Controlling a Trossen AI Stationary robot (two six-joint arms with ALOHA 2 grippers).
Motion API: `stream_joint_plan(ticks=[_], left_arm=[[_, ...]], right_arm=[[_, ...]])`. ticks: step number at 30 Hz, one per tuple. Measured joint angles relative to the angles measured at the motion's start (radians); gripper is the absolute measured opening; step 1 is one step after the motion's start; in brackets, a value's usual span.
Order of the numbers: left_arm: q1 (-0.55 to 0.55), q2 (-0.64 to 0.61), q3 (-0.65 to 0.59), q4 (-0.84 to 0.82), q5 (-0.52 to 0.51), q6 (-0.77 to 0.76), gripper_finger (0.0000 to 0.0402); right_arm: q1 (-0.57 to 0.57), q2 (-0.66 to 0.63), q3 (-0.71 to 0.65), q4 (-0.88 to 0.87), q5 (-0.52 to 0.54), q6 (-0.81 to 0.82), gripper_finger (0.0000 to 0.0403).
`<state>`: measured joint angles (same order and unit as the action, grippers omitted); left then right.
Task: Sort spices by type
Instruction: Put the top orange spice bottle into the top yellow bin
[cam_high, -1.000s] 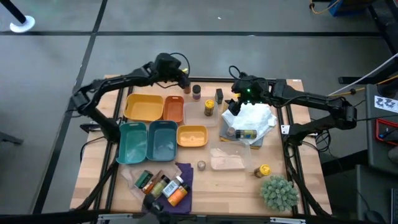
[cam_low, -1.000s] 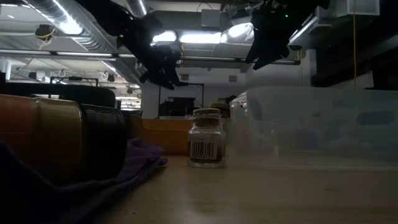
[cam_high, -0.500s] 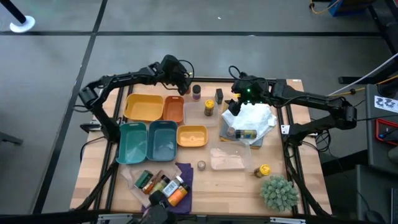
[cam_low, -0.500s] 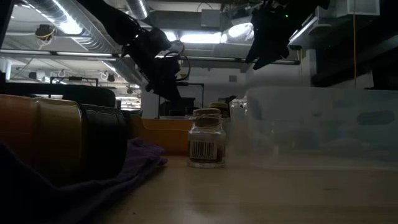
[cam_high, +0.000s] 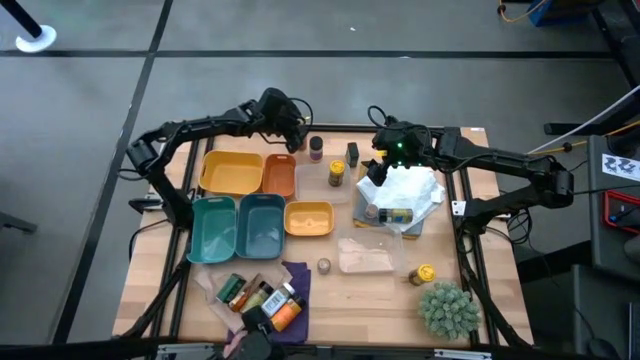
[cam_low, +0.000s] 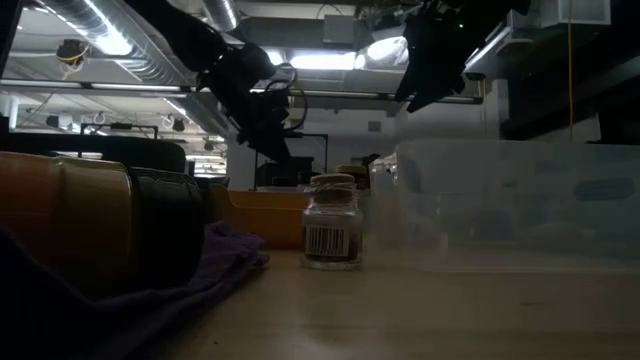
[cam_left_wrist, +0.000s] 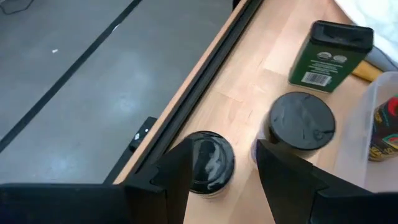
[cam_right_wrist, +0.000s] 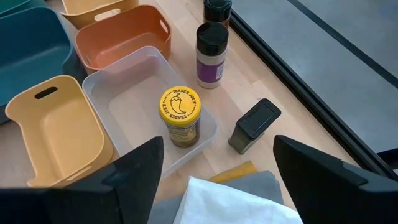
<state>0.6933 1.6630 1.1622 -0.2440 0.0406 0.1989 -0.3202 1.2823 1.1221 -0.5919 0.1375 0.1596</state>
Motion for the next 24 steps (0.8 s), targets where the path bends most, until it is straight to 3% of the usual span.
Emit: stream_joint_plan(ticks=[3,13,24], left_arm=[[0.0,0.0,0.0,-0.006,0.0,-0.017,0.0173],[0.0,0.0,0.0,-0.009,-0.022,-0.06,0.0252],[0.0,0.01,-0.051,-0.001,-0.022,-0.035,0.026]], right_arm=[[0.0,0.0,0.0,0.0,0.0,0.0,0.0303],[0.0,0.0,0.0,-0.001,0.0,0.0,0.0303],[0.0,0.0,0.0,-0.001,-0.001,0.0,0.0303]])
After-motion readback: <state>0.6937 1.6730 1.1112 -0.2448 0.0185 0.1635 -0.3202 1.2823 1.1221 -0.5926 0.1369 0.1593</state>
